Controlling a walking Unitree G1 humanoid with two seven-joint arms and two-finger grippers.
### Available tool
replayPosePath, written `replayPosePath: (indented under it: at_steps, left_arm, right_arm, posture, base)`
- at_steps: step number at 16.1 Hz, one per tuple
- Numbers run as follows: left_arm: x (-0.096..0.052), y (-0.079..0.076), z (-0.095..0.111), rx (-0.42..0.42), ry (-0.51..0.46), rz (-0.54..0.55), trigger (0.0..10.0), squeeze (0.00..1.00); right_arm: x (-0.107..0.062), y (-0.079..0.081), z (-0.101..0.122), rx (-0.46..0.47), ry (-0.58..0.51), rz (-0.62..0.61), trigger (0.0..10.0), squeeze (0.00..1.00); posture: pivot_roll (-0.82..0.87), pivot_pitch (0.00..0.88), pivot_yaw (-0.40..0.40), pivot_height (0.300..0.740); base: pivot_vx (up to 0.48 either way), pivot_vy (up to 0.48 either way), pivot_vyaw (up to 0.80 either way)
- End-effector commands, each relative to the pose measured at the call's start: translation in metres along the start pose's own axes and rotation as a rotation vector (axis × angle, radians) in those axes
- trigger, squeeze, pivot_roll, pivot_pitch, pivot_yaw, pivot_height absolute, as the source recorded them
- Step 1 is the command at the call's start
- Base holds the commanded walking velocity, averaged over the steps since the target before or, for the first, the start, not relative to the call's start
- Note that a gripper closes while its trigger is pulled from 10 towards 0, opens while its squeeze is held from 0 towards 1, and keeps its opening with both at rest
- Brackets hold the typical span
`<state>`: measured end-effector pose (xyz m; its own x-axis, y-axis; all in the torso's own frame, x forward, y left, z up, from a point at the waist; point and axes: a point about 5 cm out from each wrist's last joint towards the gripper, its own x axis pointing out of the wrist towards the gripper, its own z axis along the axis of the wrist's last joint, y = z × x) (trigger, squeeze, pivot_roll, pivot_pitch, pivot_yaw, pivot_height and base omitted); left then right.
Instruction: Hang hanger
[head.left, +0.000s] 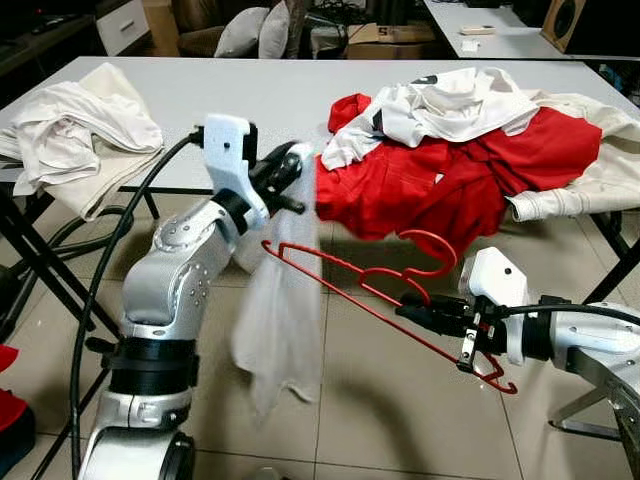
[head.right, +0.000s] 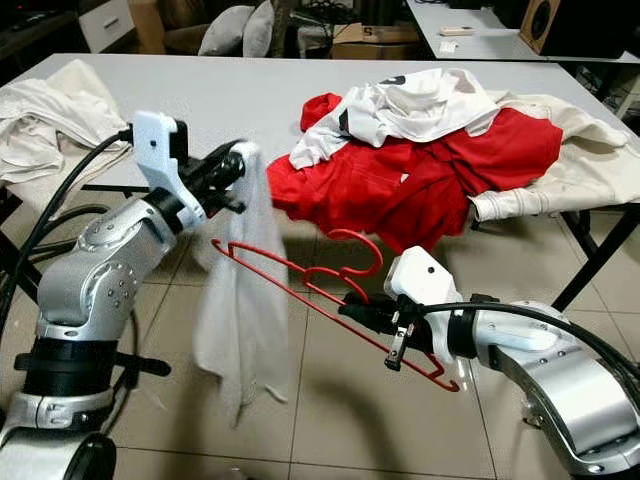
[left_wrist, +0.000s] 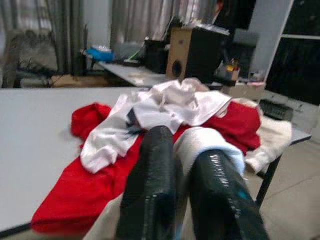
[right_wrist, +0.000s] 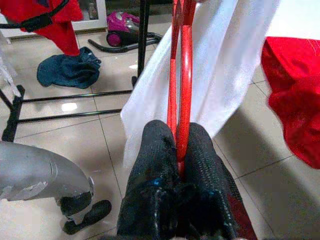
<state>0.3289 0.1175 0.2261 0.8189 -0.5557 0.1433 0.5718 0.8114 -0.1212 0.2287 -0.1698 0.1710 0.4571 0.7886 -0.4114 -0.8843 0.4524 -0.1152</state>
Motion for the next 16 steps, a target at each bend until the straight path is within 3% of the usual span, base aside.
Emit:
replayPosePath:
  at_steps: [1, 5, 6, 7, 9, 12, 14, 16]
  left_arm:
    - [-0.003, 0.001, 0.005, 0.016, -0.021, 0.005, 0.0, 0.0]
    - [-0.006, 0.006, 0.0, 0.009, -0.02, 0.04, 0.0, 0.0]
    - [-0.01, 0.009, -0.01, 0.03, 0.041, 0.075, 8.2, 0.0]
    - [-0.013, 0.008, -0.016, 0.045, 0.055, 0.075, 10.0, 0.0]
    - [-0.016, 0.01, -0.018, 0.084, 0.036, 0.114, 10.0, 0.0]
    - [-0.002, 0.019, -0.003, 0.086, -0.027, 0.178, 10.0, 0.0]
    - [0.008, 0.018, 0.012, 0.086, -0.069, 0.156, 10.0, 0.0]
    - [0.022, 0.004, 0.041, 0.114, -0.145, 0.071, 10.0, 0.0]
  right_arm:
    - [0.0, 0.001, 0.003, -0.013, -0.006, -0.002, 10.0, 0.0]
    - [0.0, 0.001, 0.002, -0.009, -0.006, -0.025, 10.0, 0.0]
    - [-0.002, -0.001, 0.0, 0.011, -0.019, -0.086, 10.0, 0.0]
    - [-0.002, -0.004, -0.001, 0.031, -0.034, -0.15, 10.0, 0.0]
    - [-0.002, -0.003, 0.0, 0.043, -0.063, -0.187, 10.0, 0.0]
    - [-0.003, 0.002, 0.007, 0.005, -0.08, -0.108, 10.0, 0.0]
    - [-0.004, 0.006, 0.007, -0.017, -0.062, -0.052, 10.0, 0.0]
    - [-0.001, 0.005, 0.006, -0.036, -0.035, -0.035, 10.0, 0.0]
  posture:
    - [-0.07, 0.0, 0.048, 0.74]
    - [-0.07, 0.0, 0.051, 0.74]
    - [-0.07, 0.0, 0.05, 0.74]
    - [-0.07, 0.0, 0.05, 0.74]
    - [-0.08, 0.0, 0.051, 0.74]
    - [-0.08, 0.0, 0.043, 0.74]
    - [-0.08, 0.0, 0.045, 0.74]
    - [-0.08, 0.0, 0.045, 0.74]
  base:
    - [0.0, 0.0, 0.0]
    - [0.0, 0.0, 0.0]
    - [0.0, 0.0, 0.0]
    - [0.0, 0.0, 0.0]
    - [0.0, 0.0, 0.0]
    - [0.396, 0.0, 0.0]
    - [0.48, 0.0, 0.0]
    - [0.48, 0.0, 0.0]
